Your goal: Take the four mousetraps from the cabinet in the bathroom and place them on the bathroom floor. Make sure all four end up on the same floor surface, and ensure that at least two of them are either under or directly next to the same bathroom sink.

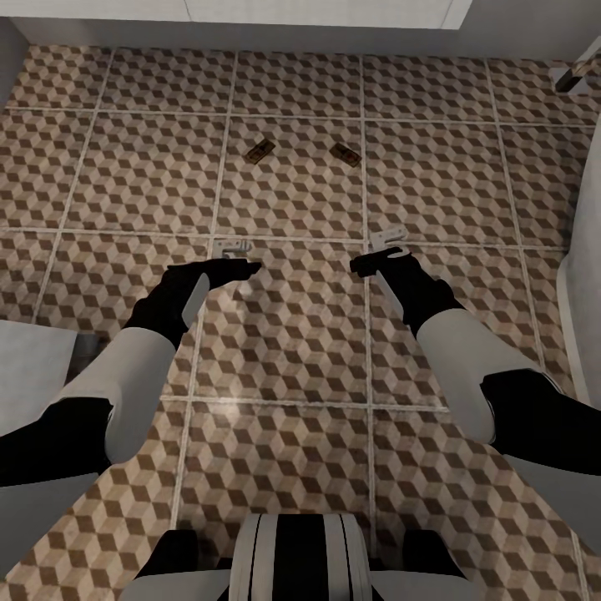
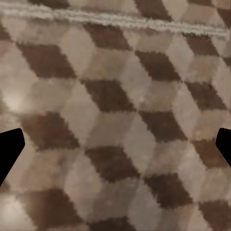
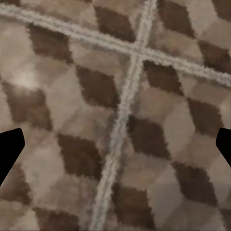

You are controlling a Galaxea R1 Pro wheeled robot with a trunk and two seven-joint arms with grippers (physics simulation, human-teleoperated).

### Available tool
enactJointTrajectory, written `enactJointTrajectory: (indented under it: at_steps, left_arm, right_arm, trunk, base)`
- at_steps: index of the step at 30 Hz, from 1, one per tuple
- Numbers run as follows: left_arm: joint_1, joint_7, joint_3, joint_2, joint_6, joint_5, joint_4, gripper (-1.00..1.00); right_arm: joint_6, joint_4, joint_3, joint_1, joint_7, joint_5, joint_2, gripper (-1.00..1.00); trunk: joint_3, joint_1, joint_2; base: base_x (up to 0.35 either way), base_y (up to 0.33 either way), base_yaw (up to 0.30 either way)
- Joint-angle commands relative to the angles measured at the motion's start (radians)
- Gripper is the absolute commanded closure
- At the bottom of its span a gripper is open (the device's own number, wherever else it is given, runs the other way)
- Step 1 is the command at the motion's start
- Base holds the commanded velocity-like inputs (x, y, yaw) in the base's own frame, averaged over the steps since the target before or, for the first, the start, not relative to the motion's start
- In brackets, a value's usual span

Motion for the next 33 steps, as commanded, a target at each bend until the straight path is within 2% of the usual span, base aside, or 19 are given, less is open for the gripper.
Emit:
enactJointTrajectory:
  at_steps: [1, 26, 33]
  left_arm:
    - [0.000, -0.002, 0.002, 0.000, 0.007, 0.003, -0.002, -1.00]
    - [0.000, 0.000, 0.000, -0.001, 0.006, 0.003, 0.004, -1.00]
    - [0.000, 0.000, 0.000, -0.001, 0.005, 0.003, 0.017, -1.00]
  right_arm:
    - [0.007, -0.001, 0.004, 0.000, -0.002, 0.007, 0.000, -1.00]
    - [0.007, 0.000, 0.004, 0.002, -0.002, 0.007, 0.000, -1.00]
    - [-0.022, 0.014, 0.004, 0.004, -0.002, 0.007, 0.000, -1.00]
  trunk:
    - [0.000, 0.000, 0.000]
    - [0.096, -0.011, 0.006]
    - [0.123, -0.015, 0.007]
  base:
    - [0.000, 0.000, 0.000]
    - [0.000, 0.000, 0.000]
    - [0.000, 0.000, 0.000]
